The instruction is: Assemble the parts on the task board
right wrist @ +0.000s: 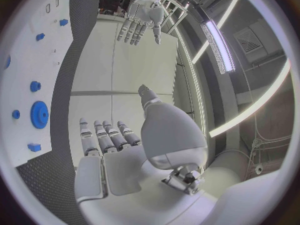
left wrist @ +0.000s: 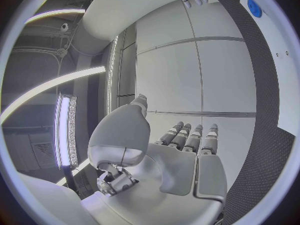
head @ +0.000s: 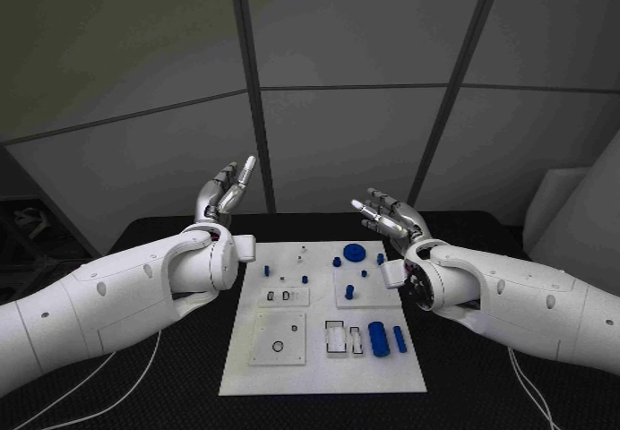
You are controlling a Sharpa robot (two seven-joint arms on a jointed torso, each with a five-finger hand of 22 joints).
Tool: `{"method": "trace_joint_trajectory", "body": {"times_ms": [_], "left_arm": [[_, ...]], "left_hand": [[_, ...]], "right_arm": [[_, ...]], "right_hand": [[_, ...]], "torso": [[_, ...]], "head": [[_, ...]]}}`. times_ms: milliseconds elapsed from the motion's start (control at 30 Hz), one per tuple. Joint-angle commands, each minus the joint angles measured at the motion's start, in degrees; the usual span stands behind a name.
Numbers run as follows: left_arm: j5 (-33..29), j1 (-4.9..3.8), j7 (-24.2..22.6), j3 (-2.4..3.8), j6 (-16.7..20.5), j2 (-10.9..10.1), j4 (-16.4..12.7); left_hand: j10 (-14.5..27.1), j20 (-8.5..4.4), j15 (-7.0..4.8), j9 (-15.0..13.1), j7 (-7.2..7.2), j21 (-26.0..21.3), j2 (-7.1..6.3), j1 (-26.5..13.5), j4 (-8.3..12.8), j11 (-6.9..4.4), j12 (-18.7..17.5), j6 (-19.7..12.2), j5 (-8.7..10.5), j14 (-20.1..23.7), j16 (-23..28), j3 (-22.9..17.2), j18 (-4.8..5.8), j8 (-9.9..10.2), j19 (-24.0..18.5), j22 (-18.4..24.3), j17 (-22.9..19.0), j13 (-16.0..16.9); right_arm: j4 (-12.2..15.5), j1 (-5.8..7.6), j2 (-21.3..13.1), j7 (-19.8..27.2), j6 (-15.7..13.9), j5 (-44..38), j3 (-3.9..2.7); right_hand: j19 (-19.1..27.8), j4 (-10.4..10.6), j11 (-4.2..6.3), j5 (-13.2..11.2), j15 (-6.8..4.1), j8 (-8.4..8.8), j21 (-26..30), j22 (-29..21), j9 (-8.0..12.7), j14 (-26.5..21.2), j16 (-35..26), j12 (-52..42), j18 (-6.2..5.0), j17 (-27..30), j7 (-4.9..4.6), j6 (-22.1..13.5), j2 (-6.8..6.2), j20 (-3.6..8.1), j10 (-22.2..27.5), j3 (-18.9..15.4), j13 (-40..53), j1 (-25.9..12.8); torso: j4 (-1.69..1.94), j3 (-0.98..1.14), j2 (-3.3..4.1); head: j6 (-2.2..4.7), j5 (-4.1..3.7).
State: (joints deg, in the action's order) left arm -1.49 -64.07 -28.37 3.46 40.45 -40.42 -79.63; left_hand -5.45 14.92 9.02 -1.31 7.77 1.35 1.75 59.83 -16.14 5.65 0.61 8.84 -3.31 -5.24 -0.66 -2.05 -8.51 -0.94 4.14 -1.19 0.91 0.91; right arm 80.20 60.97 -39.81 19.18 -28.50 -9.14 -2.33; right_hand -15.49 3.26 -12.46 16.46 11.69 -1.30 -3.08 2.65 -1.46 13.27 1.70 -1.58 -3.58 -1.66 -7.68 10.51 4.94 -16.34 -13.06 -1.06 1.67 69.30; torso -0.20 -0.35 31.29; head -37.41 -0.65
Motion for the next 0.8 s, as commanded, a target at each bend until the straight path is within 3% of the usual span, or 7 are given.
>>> {"method": "trace_joint_trajectory", "body": {"times_ms": [33,233,267,300,633,733,800], "left_arm": [[0.0,-0.09,-0.6,0.06,-1.8,0.1,0.0],[0.0,-0.09,-0.6,0.06,-1.8,0.1,0.0],[-1.1,-0.10,-0.9,-0.30,-2.2,-1.6,-1.0],[-1.2,-0.09,-0.9,-0.33,-2.2,-1.9,-1.2],[-1.3,-0.07,-3.4,-0.45,-2.2,-4.7,-3.8],[-1.4,-0.06,-4.1,-0.47,-2.3,-5.7,-5.1],[-1.6,-0.05,-4.5,-0.47,-2.9,-6.6,-6.2]], "left_hand": [[0.1,0.26,0.28,0.0,0.18,0.2,0.02,0.5,-0.2,0.29,0.3,0.4,-0.21,0.0,-0.3,0.0,-1.49,-0.4,0.0,0.0,0.1,0.0],[-0.1,0.29,0.24,-0.1,0.42,0.2,0.13,0.7,-0.2,0.58,0.4,0.6,-0.21,-0.1,-0.3,0.3,-1.52,-0.4,0.0,-0.1,0.1,0.1],[-0.2,0.29,0.24,-0.1,0.45,0.2,0.14,0.8,-0.2,0.62,0.4,0.6,-0.21,-0.1,-0.3,0.3,-1.52,-0.4,0.1,-0.1,0.1,0.1],[-0.4,0.30,0.21,-0.1,0.63,0.3,0.20,0.9,-0.2,0.82,0.4,0.7,-0.21,-0.2,-0.4,0.5,-1.55,-0.4,0.1,-0.1,0.1,0.1],[-8.0,1.71,1.32,-0.9,2.56,2.6,1.63,5.5,0.1,3.04,1.2,8.7,-0.20,-9.6,-2.2,2.5,-1.73,-1.6,4.0,-1.3,1.2,0.8],[-13.0,1.81,1.79,-1.3,3.27,6.4,1.99,7.2,0.4,4.11,1.8,13.9,-0.19,-17.3,-3.8,3.2,-1.54,-2.2,11.2,-3.1,1.8,1.2],[-21.8,1.60,2.36,-1.7,3.68,13.2,2.27,8.3,0.6,6.15,3.4,19.3,-0.18,-30.2,-7.2,3.7,-0.55,-3.2,24.5,-6.3,3.1,2.1]], "right_arm": [[-1.1,0.21,0.5,-5.7,9.9,-6.6,-0.26],[-2.0,0.30,1.0,-7.0,12.0,-7.9,-0.48],[-2.8,0.76,-0.2,-5.1,3.2,-22.8,-0.50],[-3.0,0.96,-0.2,-5.1,2.6,-25.6,-0.50],[-3.6,2.97,-0.6,-5.9,0.7,-41.9,-0.52],[-3.8,3.73,-0.7,-6.6,1.0,-45.9,-0.52],[-3.9,4.35,-0.8,-7.6,1.8,-49.1,-0.53]], "right_hand": [[-11.2,-1.3,-2.51,1.5,2.03,-2.36,-4.4,2.2,-1.3,16.4,3.2,-2.8,-2.77,-1.4,-8.84,11.2,1.04,-0.22,-14.7,0.0,1.4,5.8],[-24.3,-4.7,0.72,1.3,-1.42,-7.55,-10.1,4.3,-3.5,38.1,7.4,-7.8,-6.67,-2.3,-6.34,33.9,0.21,-0.20,-37.5,1.8,2.4,10.1],[-25.5,-5.3,1.14,1.2,-1.83,-7.61,-10.6,4.3,-3.4,39.6,7.2,-7.6,-6.86,-2.1,-5.94,36.2,0.02,-0.14,-38.9,2.4,2.1,10.7],[-26.7,-5.9,1.62,0.9,-2.27,-7.44,-11.0,4.2,-3.1,41.3,7.0,-7.3,-7.02,-2.0,-5.51,38.0,-0.28,0.13,-40.7,3.4,1.9,11.3],[-33.5,-7.7,3.92,0.4,-5.26,-5.73,-14.4,4.8,-2.4,51.3,6.5,-4.5,-7.04,-2.4,-3.92,44.6,-3.58,3.02,-48.9,11.9,1.8,11.6],[-35.2,-7.9,4.54,0.2,-6.15,-5.55,-15.8,5.3,-2.4,54.2,6.8,-4.2,-7.04,-2.7,-3.54,46.1,-4.63,4.01,-51.3,14.3,1.9,11.3],[-35.6,-7.8,4.80,-0.2,-6.42,-5.24,-16.5,5.6,-2.4,55.2,6.4,-3.6,-6.94,-2.7,-3.37,47.0,-5.48,4.40,-52.5,16.0,1.9,10.6]], "torso": [[-0.01,-0.01,0.00],[-0.01,-0.01,0.00],[-0.07,-0.03,0.23],[-0.08,-0.06,0.33],[0.01,-0.06,1.78],[0.07,-0.03,2.35],[0.15,-0.06,2.82]], "head": [[0.00,0.00],[0.00,0.00],[-0.85,-0.27],[-0.91,-0.34],[-0.69,-0.55],[-0.53,-0.75],[-0.35,-0.85]]}}
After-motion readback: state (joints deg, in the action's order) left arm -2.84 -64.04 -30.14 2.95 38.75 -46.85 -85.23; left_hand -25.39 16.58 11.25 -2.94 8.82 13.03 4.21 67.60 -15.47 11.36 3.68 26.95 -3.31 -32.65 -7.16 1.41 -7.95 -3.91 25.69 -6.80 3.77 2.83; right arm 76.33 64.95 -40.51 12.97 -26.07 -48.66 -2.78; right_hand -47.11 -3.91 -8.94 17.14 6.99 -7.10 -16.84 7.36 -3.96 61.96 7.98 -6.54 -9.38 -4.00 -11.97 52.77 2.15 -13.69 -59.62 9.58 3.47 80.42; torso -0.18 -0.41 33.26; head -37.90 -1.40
